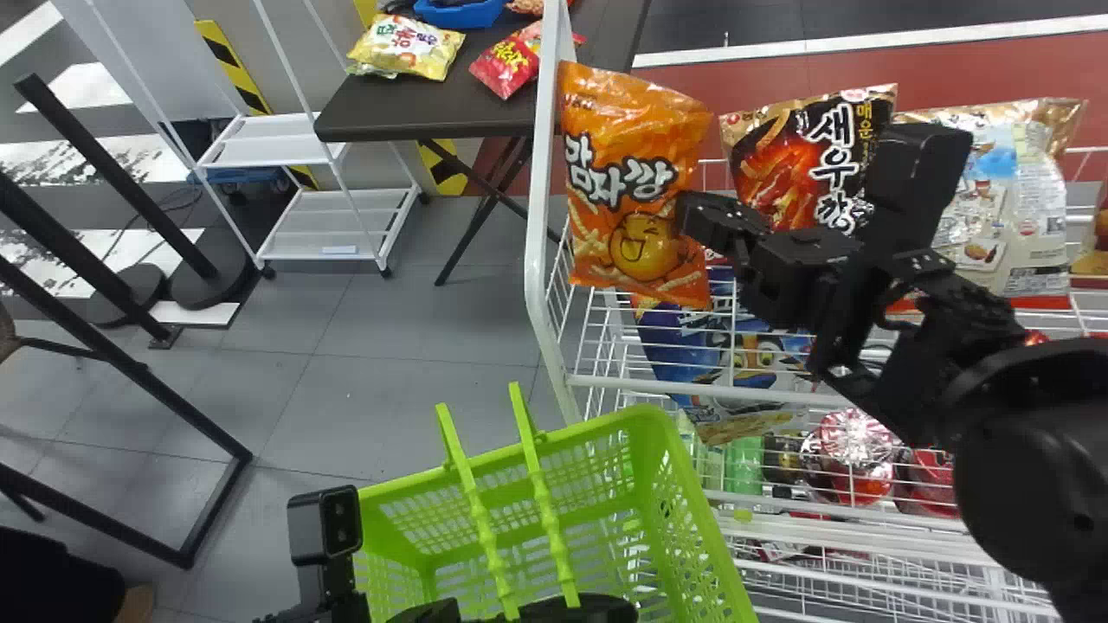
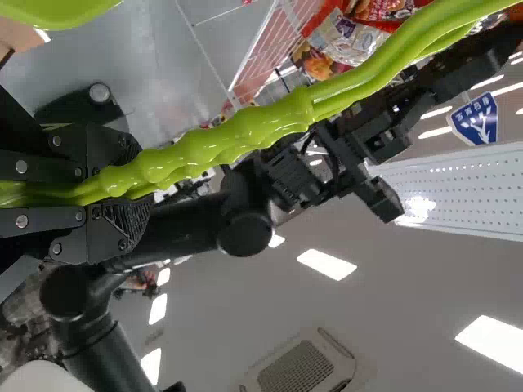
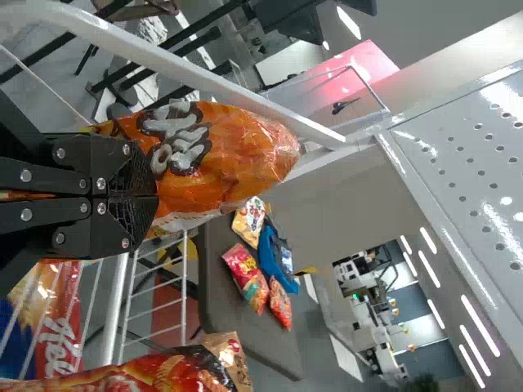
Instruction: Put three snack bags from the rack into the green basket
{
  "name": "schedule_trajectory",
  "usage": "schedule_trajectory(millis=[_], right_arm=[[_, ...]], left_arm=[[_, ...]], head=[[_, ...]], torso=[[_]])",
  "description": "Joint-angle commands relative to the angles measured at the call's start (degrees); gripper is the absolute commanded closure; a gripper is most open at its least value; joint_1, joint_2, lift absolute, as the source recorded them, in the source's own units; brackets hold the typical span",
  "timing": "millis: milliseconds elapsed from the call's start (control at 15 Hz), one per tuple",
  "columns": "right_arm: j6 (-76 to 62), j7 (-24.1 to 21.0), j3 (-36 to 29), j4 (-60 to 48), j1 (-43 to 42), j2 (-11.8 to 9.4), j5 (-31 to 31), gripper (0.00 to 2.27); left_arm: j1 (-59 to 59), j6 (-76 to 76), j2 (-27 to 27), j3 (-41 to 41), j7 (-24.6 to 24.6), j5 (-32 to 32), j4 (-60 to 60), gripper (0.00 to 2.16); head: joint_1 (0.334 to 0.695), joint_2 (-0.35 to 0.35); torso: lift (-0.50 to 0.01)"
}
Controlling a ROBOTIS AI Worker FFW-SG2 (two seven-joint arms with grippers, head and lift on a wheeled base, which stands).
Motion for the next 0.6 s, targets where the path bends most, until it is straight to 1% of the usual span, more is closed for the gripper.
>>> schedule_trajectory(millis=[0,133,200,333,533], right_arm=[[7.5,-0.9,-2.0,-8.0,3.9,0.1,-1.8,2.24],[12.4,-1.4,-5.4,-13.0,6.8,-2.5,-4.8,2.24],[13.8,-1.4,-7.3,-15.1,8.1,-3.9,-6.9,2.24],[17.0,-1.4,-10.2,-18.8,10.3,-5.5,-9.0,2.24],[23.1,-1.3,-16.1,-22.6,13.5,-8.2,-16.6,2.24]], left_arm=[[-0.9,0.5,0.1,0.4,0.0,0.0,0.8,2.15],[-1.4,0.5,0.2,0.4,0.1,-0.1,1.2,2.15],[-1.7,0.5,0.2,0.4,0.2,-0.1,1.5,2.15],[-2.3,0.5,0.6,0.5,0.2,-0.1,2.6,2.15],[-3.5,0.5,0.9,1.1,0.7,-0.2,3.5,2.15]], head=[[0.695,0.271],[0.695,0.276],[0.695,0.264],[0.695,0.238],[0.695,0.188]], torso=[[0.0],[0.0],[0.0],[0.0],[0.0]])
